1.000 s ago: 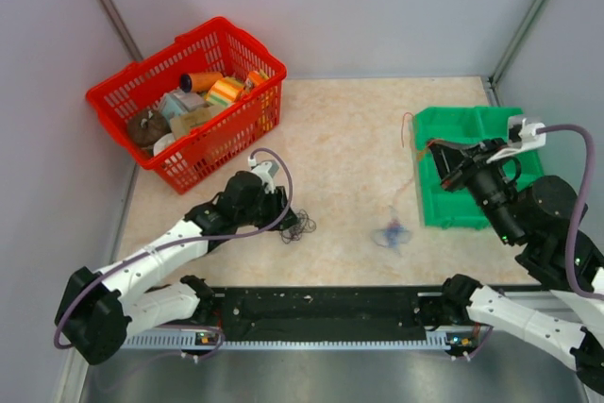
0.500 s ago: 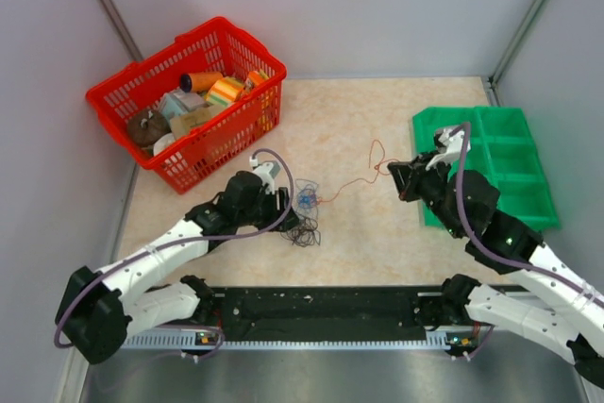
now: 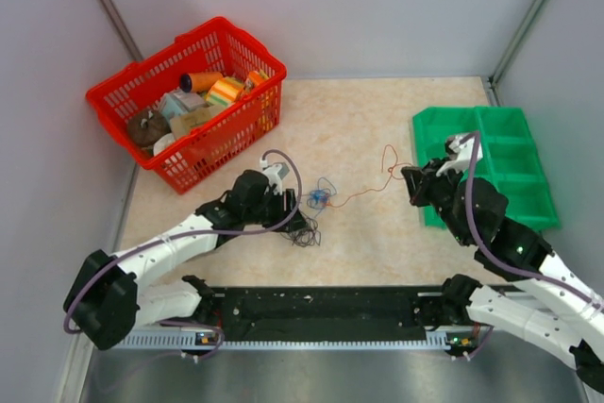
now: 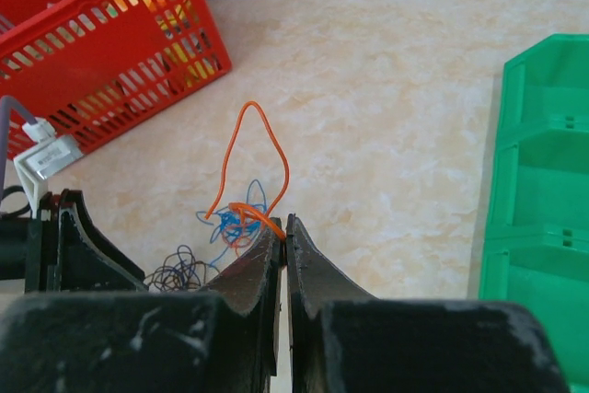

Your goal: Untangle the cables

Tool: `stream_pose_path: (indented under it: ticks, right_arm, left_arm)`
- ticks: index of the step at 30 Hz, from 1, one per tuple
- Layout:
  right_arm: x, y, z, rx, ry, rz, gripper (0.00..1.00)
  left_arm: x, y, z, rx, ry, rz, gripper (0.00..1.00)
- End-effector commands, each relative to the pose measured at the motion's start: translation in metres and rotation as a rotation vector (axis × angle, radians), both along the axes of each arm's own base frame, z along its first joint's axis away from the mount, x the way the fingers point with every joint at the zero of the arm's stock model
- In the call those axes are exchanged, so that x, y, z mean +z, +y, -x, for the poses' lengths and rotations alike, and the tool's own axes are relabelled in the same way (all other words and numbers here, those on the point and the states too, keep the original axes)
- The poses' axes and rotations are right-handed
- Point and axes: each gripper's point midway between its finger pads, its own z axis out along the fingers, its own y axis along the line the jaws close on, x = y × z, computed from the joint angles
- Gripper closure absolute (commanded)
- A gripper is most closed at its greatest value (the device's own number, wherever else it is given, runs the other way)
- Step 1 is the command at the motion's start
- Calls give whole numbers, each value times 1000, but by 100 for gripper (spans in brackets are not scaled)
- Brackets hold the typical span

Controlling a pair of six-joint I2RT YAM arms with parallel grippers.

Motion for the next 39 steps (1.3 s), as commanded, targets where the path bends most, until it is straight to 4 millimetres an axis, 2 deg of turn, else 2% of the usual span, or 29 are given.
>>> stream_pose_path:
  ticks: [1, 7, 10, 12, 15, 16, 18, 22, 26, 33, 39]
  right_arm:
    - [17, 10, 1, 43, -24, -34, 100]
    - [29, 1, 6, 35, -59, -63, 100]
    - [32, -2, 9, 34, -68, -81, 100]
    - [36, -3, 10, 36, -76, -91, 100]
    - [39, -6, 13, 38, -85, -96, 100]
    - [39, -6, 13, 38, -86, -96, 100]
    - [39, -7, 14, 36, -87, -98, 100]
    - [39, -10, 15, 32, -92, -101, 100]
    - [39, -10, 16, 34, -94, -102, 100]
    - [37, -13, 17, 27, -92, -102, 100]
    - [38, -15, 18, 26, -95, -105, 100]
  left_arm:
    - [44, -31, -31, -51, -121, 102, 50]
    - [19, -49, -65, -50, -79, -25, 48]
    - [1, -48, -82, -23, -87, -108, 49]
    - [-6, -45, -90, -20, -98, -152, 56]
    - [-7, -42, -95, -16, -149, -169, 66]
    - [-4, -43, -96, -20, -163, -160, 67]
    - [-6, -44, -95, -7, -131, -160, 63]
    - [-11, -46, -95, 61, -63, -138, 42]
    - [-18, -44, -103, 168, -23, -131, 32]
    - [-21, -56, -120, 242, 2, -80, 31]
    - [-40, -65, -119, 201, 28, -71, 40]
